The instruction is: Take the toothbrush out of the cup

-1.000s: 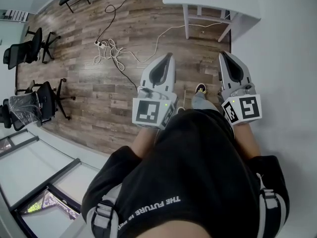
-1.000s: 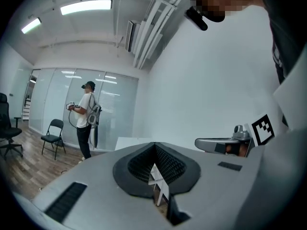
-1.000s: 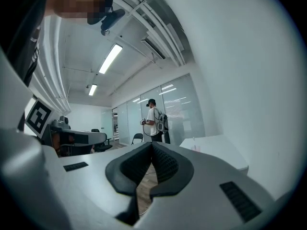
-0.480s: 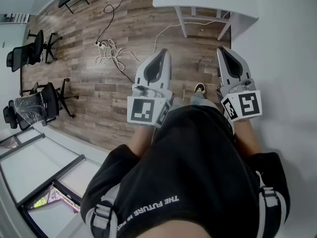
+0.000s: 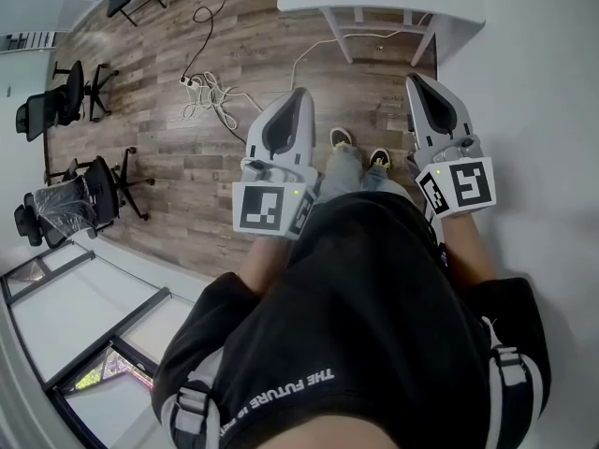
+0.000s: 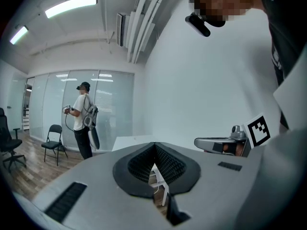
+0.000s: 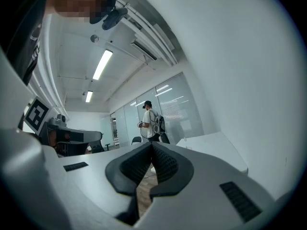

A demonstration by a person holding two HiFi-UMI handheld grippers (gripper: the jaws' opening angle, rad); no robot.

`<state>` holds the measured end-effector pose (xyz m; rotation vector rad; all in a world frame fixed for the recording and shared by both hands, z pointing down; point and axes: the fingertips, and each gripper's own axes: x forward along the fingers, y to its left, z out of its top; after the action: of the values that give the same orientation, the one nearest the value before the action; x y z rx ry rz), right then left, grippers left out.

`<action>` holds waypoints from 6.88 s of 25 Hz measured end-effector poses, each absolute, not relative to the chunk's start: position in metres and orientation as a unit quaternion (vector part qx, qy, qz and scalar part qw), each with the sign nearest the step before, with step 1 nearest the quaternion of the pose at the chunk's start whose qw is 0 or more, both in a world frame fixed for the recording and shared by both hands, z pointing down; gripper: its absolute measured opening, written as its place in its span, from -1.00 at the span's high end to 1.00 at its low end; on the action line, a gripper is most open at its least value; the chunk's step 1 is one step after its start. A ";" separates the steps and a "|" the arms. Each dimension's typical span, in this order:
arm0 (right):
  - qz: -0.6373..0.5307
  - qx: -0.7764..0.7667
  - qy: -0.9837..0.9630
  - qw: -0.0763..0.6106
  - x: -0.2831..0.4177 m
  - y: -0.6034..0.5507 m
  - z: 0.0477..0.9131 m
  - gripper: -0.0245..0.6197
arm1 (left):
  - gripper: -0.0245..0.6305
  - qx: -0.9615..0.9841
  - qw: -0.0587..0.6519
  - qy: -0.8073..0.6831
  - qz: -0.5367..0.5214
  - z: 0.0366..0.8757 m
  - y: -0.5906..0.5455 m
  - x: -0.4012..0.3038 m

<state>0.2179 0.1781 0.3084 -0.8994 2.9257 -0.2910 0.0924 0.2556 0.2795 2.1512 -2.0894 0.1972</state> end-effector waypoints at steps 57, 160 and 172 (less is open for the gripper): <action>-0.067 -0.361 0.930 -0.012 0.031 0.030 0.305 0.87 | 0.86 0.778 0.075 -0.624 0.008 0.288 0.078 -0.095; -0.094 -0.335 0.923 -0.162 0.008 -0.262 0.376 0.87 | 0.86 0.816 0.102 -0.567 0.031 0.313 -0.236 -0.136; -0.109 -0.354 0.907 -0.199 -0.009 -0.261 0.409 0.87 | 0.86 0.826 0.106 -0.553 0.023 0.322 -0.246 -0.167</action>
<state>-0.0091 -0.2607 0.4091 -1.2796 3.2800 -0.3954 -0.1668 -0.2456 0.3215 2.4332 -1.6301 0.0684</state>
